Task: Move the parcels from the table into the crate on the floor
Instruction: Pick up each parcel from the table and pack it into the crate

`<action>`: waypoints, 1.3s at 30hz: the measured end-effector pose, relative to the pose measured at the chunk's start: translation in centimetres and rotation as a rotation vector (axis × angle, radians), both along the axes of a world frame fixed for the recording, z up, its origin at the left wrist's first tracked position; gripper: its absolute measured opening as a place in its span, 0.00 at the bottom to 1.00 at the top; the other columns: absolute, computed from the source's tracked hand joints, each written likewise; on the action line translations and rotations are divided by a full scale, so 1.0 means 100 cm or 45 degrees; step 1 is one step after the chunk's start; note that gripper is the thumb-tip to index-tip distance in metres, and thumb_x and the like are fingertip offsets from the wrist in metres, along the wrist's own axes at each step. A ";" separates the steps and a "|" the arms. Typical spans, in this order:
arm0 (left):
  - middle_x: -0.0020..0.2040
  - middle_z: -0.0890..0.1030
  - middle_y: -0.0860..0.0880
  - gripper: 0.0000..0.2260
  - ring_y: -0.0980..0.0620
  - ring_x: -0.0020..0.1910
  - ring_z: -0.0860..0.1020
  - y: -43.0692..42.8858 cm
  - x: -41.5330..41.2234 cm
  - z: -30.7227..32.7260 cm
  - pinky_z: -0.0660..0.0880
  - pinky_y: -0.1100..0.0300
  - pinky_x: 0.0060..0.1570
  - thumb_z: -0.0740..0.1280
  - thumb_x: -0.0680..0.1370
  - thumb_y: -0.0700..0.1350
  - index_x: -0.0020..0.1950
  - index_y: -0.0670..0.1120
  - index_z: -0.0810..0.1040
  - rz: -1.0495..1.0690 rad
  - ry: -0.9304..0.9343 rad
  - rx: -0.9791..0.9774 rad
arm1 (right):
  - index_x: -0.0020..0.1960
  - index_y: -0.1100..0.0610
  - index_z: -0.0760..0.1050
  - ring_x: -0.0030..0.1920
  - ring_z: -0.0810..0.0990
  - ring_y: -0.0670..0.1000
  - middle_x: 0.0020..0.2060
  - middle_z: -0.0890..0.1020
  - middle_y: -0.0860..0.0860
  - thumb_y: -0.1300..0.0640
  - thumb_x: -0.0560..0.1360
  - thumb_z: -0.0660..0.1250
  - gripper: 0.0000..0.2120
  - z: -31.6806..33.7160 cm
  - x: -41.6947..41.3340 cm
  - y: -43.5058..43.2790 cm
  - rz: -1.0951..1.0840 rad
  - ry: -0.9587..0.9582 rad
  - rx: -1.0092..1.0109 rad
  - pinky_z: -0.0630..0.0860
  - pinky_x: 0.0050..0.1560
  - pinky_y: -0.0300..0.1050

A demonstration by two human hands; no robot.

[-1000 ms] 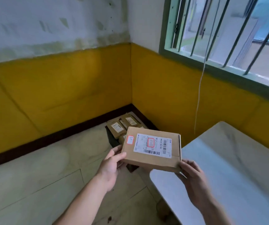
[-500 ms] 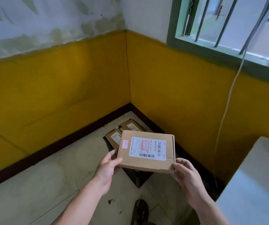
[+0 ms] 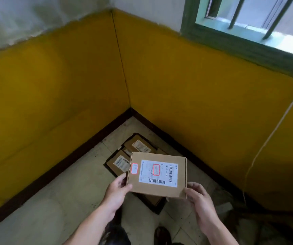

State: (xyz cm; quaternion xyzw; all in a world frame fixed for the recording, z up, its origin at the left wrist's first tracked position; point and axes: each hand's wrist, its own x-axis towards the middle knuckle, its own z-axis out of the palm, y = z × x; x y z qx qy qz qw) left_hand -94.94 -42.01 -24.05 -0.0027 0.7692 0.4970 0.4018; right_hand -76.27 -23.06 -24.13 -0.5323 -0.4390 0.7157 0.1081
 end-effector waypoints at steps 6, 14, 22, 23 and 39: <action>0.66 0.76 0.50 0.24 0.56 0.63 0.73 0.007 -0.082 -0.048 0.66 0.62 0.61 0.67 0.79 0.35 0.73 0.50 0.70 -0.248 -0.094 -0.071 | 0.52 0.60 0.77 0.50 0.83 0.55 0.47 0.85 0.57 0.66 0.76 0.66 0.06 -0.034 -0.060 -0.031 -0.255 -0.177 -0.054 0.79 0.47 0.46; 0.63 0.81 0.46 0.22 0.53 0.60 0.79 -0.003 -0.155 -0.136 0.75 0.66 0.54 0.67 0.78 0.33 0.71 0.47 0.73 -0.477 -0.259 -0.183 | 0.52 0.60 0.75 0.53 0.80 0.57 0.49 0.82 0.59 0.68 0.76 0.64 0.07 -0.104 -0.119 -0.083 -0.525 -0.346 -0.173 0.76 0.54 0.48; 0.49 0.84 0.63 0.12 0.62 0.52 0.79 0.028 -0.152 -0.249 0.71 0.66 0.47 0.70 0.77 0.46 0.49 0.66 0.82 -0.749 -0.163 -0.260 | 0.50 0.45 0.82 0.53 0.80 0.46 0.47 0.85 0.43 0.58 0.73 0.70 0.10 -0.223 -0.123 -0.092 -0.558 -0.518 -0.145 0.72 0.49 0.43; 0.50 0.84 0.62 0.10 0.61 0.53 0.79 0.033 -0.150 -0.267 0.72 0.65 0.47 0.70 0.77 0.48 0.51 0.65 0.81 -0.782 -0.136 -0.289 | 0.48 0.41 0.83 0.52 0.79 0.44 0.46 0.84 0.40 0.56 0.72 0.70 0.11 -0.239 -0.121 -0.091 -0.549 -0.540 -0.143 0.72 0.49 0.43; 0.60 0.74 0.51 0.18 0.50 0.60 0.75 0.049 -0.154 -0.351 0.74 0.50 0.63 0.67 0.79 0.39 0.68 0.47 0.74 -0.935 0.458 -0.259 | 0.68 0.47 0.71 0.62 0.74 0.45 0.63 0.73 0.43 0.49 0.76 0.70 0.22 -0.346 -0.112 -0.079 -0.611 -0.808 0.120 0.69 0.58 0.39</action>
